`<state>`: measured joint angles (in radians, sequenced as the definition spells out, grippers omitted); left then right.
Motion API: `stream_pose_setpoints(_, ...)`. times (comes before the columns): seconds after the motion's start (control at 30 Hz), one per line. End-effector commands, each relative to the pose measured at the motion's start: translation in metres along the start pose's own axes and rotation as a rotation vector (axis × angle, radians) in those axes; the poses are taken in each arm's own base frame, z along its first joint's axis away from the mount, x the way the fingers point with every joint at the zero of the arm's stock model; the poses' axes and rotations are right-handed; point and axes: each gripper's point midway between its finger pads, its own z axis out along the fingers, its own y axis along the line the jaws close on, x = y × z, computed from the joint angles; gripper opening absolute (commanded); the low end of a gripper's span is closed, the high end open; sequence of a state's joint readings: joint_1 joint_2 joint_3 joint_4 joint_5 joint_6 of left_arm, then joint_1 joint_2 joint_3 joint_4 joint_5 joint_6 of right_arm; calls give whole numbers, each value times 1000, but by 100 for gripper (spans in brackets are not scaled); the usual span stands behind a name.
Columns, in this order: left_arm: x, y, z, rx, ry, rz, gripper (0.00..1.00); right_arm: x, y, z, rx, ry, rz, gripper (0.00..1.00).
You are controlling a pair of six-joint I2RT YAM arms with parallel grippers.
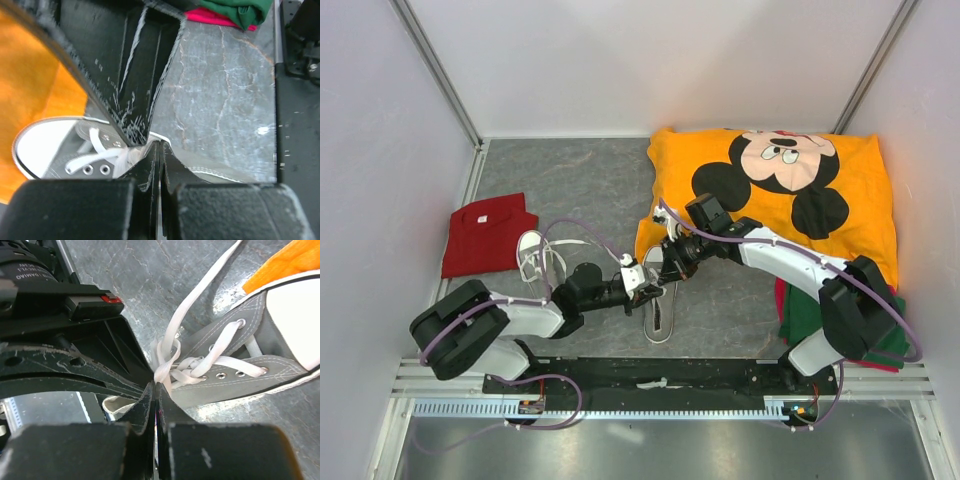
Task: Tie the shoes
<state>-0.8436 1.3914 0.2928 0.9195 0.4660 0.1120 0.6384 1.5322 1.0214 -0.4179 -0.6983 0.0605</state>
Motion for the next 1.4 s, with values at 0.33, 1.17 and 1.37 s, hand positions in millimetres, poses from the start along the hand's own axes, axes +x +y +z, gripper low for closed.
stream_pose_setpoints(0.33, -18, 17, 12, -43, -142, 359, 2, -7, 12, 3, -89, -14, 24, 11)
stream_pose_setpoints(1.17, -8, 16, 13, -37, -145, 422, 2, 19, -28, -11, -113, -3, 319, 33)
stream_pose_setpoints(1.37, -11, 16, 18, -24, -161, 426, 2, 18, -27, -7, -141, -5, 340, 32)
